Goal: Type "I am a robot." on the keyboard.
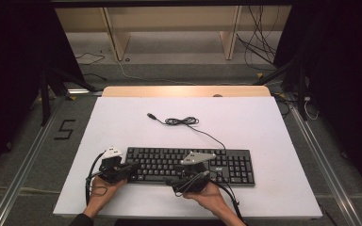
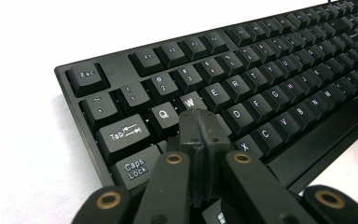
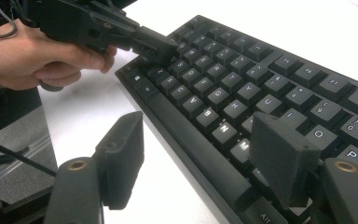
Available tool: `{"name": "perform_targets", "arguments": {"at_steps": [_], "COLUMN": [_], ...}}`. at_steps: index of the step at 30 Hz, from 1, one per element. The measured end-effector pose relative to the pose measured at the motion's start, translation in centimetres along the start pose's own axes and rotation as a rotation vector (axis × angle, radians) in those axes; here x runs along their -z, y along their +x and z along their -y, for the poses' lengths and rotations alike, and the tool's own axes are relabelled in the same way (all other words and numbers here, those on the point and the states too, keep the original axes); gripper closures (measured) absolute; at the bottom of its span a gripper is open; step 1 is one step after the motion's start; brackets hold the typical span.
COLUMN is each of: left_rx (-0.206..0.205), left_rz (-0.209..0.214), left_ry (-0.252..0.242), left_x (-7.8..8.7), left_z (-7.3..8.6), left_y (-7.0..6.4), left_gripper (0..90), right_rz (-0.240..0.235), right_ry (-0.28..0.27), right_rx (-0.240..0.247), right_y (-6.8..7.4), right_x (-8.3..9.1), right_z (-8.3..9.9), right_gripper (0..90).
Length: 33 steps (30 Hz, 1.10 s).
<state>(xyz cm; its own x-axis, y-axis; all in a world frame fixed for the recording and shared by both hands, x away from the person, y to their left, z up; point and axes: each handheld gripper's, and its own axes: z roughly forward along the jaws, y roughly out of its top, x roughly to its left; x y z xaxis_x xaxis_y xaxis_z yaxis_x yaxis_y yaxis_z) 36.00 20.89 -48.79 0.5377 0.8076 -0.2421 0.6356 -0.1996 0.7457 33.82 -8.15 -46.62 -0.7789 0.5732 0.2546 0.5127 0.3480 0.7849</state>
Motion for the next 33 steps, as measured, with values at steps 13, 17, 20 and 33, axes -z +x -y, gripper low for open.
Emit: {"name": "perform_targets", "arguments": {"at_steps": [13,17,20,33], "left_rx": [-0.004,-0.002,0.001,-0.012], "left_rz": [0.027,0.042,0.067,0.109], "left_ry": [-0.06,-0.08,-0.104,-0.17], "left_x": [1.0,1.3,1.6,2.5], "left_z": [-0.3,-0.3,-0.3,-0.3], "left_y": [-0.4,-0.5,-0.6,-1.1], "left_gripper": [75.3,67.8,60.8,39.1], "right_rz": [-0.001,-0.001,0.0,0.004], "right_ry": [-0.003,-0.003,-0.004,0.014], "right_rx": [-0.004,-0.004,-0.004,-0.005], "right_y": [0.0,0.0,-0.1,-0.2], "right_x": [0.1,0.0,0.0,-0.5], "right_z": [-0.1,-0.1,0.0,0.2], "right_gripper": [36.4,36.4,36.4,37.8]}}
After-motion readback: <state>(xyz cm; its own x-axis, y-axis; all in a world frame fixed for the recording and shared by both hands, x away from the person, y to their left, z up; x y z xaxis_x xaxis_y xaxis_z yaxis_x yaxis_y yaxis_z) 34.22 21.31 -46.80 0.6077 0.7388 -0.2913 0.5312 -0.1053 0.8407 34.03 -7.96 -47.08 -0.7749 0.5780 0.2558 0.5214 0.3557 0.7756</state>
